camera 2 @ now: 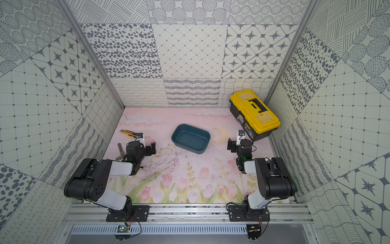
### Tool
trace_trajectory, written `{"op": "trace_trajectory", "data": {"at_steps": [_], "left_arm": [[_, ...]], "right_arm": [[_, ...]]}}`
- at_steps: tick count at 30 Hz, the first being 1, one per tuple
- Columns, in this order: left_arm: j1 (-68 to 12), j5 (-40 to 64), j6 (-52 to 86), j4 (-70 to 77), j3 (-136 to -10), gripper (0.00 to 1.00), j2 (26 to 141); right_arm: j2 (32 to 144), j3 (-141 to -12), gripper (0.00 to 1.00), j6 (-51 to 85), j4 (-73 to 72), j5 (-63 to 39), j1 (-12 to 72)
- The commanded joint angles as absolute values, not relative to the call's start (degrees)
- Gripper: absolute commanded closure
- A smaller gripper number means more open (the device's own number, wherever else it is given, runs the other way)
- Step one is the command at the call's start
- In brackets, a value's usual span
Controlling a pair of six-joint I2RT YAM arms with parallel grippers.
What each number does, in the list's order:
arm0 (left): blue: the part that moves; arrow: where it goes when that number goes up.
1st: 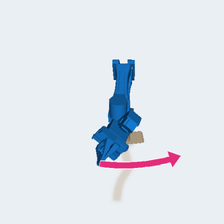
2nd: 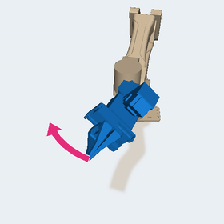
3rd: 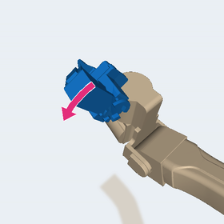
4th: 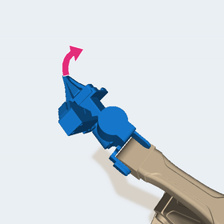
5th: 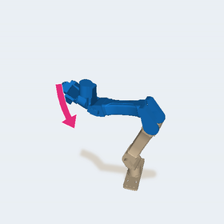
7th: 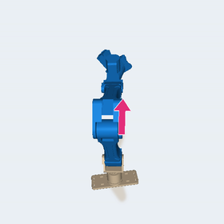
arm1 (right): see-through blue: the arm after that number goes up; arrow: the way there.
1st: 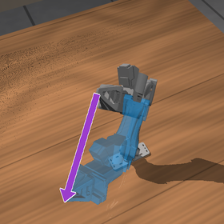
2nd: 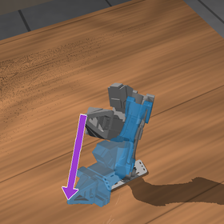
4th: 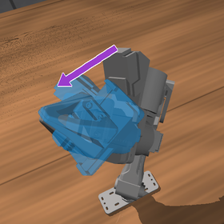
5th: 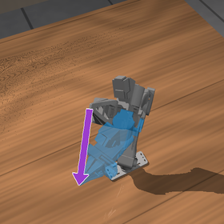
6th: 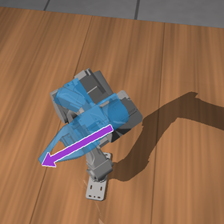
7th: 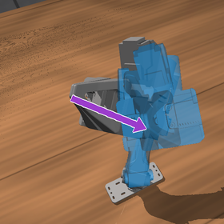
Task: Put the nails on the desktop into the storage box
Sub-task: Reset both arms
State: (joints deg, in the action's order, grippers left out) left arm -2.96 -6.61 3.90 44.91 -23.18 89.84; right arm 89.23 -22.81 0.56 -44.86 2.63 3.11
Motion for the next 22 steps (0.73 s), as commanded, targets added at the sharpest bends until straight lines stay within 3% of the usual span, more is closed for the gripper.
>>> {"op": "trace_trajectory", "data": {"at_steps": [1, 22], "left_arm": [[-2.3, -4.6, 3.9, 48.2, -23.5, 0.01, 90.0], [-2.5, -4.3, 3.9, 47.9, -23.6, 0.01, 90.0]], "right_arm": [[89.0, -23.5, 0.03, 0.9, -47.8, 2.1, 2.9], [88.9, -23.7, 0.03, 1.1, -47.5, 1.7, 2.6]]}}
